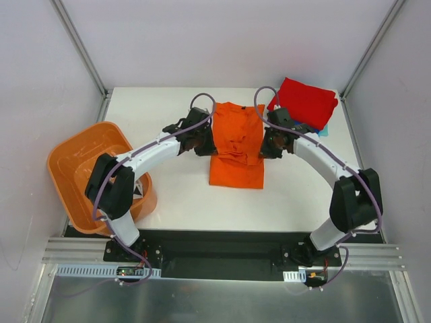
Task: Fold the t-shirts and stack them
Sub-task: Fold the tshirt
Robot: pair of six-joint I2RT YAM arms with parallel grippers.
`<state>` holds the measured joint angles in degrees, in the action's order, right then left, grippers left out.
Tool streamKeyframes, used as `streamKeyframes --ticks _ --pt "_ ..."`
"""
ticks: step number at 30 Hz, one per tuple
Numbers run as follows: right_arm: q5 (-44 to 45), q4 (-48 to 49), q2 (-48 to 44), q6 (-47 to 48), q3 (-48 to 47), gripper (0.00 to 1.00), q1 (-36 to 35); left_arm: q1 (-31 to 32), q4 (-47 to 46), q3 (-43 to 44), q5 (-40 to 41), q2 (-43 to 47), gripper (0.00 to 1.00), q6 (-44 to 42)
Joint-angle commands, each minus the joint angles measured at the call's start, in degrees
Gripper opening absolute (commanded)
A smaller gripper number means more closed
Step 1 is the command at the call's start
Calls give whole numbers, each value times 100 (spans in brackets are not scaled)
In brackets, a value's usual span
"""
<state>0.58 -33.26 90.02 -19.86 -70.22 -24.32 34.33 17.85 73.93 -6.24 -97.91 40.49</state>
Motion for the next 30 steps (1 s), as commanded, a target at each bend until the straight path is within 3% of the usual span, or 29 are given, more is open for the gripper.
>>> streamKeyframes --ticks 1,6,9,11,13,14,15,16,17,18,19,21,26,30 --pt "-374 30 428 219 -528 1 173 -198 -36 472 -456 -351 0 -305" --pt "-471 47 929 193 -774 5 366 -339 -36 736 -589 -852 1 -419" --pt "-611 38 1272 210 -993 9 498 -426 -36 877 -633 -1063 4 -454" --pt "-664 21 1543 236 -1151 15 586 -497 -36 1009 -703 -1212 13 -516" --pt "-734 -67 1807 307 -1476 19 673 -550 -36 1193 -790 -1335 29 -612" --pt "-743 -137 1870 411 -1591 35 691 -593 -36 1272 -861 -1362 35 -656" --pt "-770 -320 1975 482 -1888 46 726 -620 -27 1421 -931 -1389 53 -717" --pt "-709 -435 2002 526 -2021 57 761 -638 -27 1475 -1053 -1371 61 -744" --pt "-630 -671 2011 588 -2153 75 762 -655 -27 1527 -1377 -1345 67 -770" --pt "-534 -778 1950 588 -2293 81 779 -664 -27 1519 -1432 -1188 74 -762" --pt "-324 -849 1871 588 -2286 85 788 -664 -27 1467 -1467 -1091 99 -753" --pt "-295 -797 1460 580 -1946 99 779 -655 -27 1186 -1363 -689 99 -736" --pt "-717 -157 360 658 -645 97 648 -647 -36 -85 -1046 358 99 -516" --pt "-981 240 -282 808 139 97 87 -533 -106 -1168 -713 1438 99 -200"
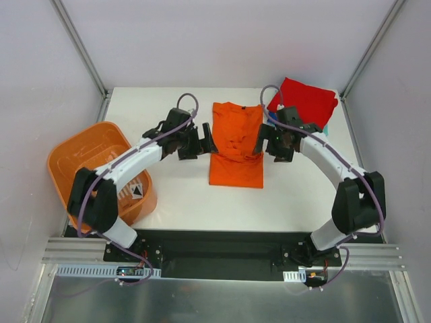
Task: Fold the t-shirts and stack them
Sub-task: Fold the tshirt
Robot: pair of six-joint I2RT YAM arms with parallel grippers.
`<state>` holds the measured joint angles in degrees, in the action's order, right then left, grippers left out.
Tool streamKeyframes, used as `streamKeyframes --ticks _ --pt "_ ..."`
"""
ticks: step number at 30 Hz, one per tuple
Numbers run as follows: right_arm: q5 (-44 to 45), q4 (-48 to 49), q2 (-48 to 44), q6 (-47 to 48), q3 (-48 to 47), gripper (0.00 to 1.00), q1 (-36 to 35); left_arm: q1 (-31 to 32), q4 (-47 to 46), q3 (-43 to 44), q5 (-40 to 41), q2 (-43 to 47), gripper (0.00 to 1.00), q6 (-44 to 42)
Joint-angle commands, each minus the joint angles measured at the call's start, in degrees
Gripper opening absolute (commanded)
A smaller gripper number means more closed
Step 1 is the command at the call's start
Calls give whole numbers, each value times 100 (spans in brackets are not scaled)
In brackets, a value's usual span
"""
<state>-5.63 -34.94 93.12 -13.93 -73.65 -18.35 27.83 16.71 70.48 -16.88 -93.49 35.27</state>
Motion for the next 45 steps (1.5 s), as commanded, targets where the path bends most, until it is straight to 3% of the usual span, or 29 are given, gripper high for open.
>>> streamKeyframes --ticks 1,5,12,23,27,33,35,41,42,45 --pt "-430 478 -593 259 561 97 -616 178 -1 -1025 413 1156 99 384" --pt "-431 681 -190 207 484 97 -1038 389 -45 -1965 563 1851 99 639" --pt "-325 796 944 163 -272 97 -1364 741 -45 -2723 1038 2932 99 973" --pt "483 935 2069 479 -1336 97 -1216 750 -45 -2934 1021 3065 99 982" --pt "1142 1287 2333 786 -1854 97 -1057 750 -45 -2970 1012 3118 99 1035" --pt "679 911 2870 1147 -3383 97 -609 750 -45 -3040 959 3179 99 1105" --pt "616 831 2564 1348 -3306 97 -600 758 -36 -3058 968 3153 100 1114" --pt "18 1322 1026 1403 -1111 97 -644 759 -71 -2900 1003 2733 99 1114" --pt "9 1497 832 1019 -394 97 -652 759 -97 -2847 994 2644 99 1105" --pt "9 1587 111 386 541 97 -652 759 -185 -2549 854 2161 99 1053"
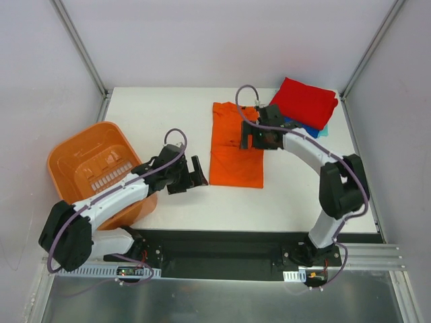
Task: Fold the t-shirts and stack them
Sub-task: Fold the tshirt
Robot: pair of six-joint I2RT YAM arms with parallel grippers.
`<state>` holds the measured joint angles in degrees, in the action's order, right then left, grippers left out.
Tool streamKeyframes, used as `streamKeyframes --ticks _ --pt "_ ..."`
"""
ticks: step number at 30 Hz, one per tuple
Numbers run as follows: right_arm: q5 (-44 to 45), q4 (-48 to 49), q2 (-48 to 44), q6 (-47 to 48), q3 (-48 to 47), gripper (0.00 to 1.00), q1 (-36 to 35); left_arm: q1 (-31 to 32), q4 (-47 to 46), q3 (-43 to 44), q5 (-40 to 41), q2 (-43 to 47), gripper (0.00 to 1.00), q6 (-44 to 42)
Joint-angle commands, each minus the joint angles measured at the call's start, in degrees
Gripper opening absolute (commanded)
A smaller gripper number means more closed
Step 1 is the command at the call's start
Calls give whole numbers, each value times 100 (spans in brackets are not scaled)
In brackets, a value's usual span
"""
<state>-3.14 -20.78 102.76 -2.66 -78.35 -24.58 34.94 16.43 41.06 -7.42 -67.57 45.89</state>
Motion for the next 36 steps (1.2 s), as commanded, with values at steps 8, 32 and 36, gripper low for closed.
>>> streamKeyframes --ticks 8,32,36 --pt "-302 -164 -2146 -1527 2893 96 6 39 -561 1123 -339 -2092 92 -80" --pt "-802 723 -1101 -1703 3317 13 208 31 -799 1467 -822 -3614 0 -264" --pt "-1110 900 -1152 -1633 3466 1 199 39 -895 1177 -840 -3238 0 -265"
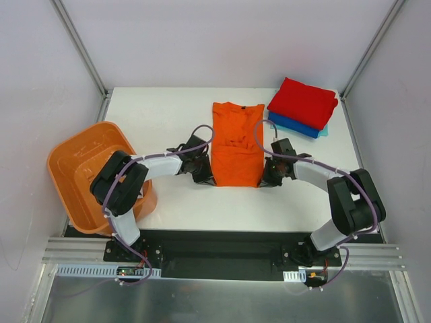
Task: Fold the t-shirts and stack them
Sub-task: Fold the tshirt
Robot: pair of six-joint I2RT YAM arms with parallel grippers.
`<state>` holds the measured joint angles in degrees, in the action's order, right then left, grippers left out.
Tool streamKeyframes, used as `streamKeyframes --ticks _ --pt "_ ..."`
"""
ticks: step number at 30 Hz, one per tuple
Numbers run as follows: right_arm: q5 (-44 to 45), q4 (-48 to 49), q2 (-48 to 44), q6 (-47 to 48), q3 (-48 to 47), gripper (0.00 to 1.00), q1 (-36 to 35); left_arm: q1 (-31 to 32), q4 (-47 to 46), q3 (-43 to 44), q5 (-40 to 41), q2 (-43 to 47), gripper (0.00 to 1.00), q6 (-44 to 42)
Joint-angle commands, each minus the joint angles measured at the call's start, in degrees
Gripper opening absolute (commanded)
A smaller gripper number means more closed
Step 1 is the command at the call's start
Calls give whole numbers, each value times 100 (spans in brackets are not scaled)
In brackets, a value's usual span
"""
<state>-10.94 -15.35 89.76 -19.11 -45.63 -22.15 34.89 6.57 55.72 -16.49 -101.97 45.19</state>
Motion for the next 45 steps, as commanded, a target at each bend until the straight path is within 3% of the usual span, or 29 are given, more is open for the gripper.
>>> streamKeyframes --ticks 1,7,13,17,22,28,33,36,40,45 --pt "-373 332 60 39 273 1 -44 52 73 -395 119 326 0 -177" --pt "-357 -2 -1274 -4 1397 1 -403 429 46 -1528 418 1345 0 147" --pt "-155 -881 -2962 -645 2329 1 -1194 1423 64 -2627 638 2470 0 1131" --pt "-163 -1477 -4339 -1146 2462 1 -1782 1862 125 -3111 568 3453 0 1773" --pt "599 -2374 -5274 -1000 1954 1 -1968 2206 582 -2866 927 4343 0 1810" --pt "1724 -2780 -4767 -181 460 1 -1942 2039 1214 -1759 1612 4581 0 931" --pt "2614 -2500 -3844 259 -717 1 -1574 881 1321 -951 1519 3985 0 404" --pt "2046 -1824 -3352 461 -1165 1 -1161 431 1321 -318 1490 3484 0 0" --pt "1701 -1690 -2448 759 -1869 1 -721 150 1321 577 1438 2773 0 -405" --pt "1280 -1611 -1559 1006 -2555 1 -264 -342 1312 1036 1298 2218 0 -449"
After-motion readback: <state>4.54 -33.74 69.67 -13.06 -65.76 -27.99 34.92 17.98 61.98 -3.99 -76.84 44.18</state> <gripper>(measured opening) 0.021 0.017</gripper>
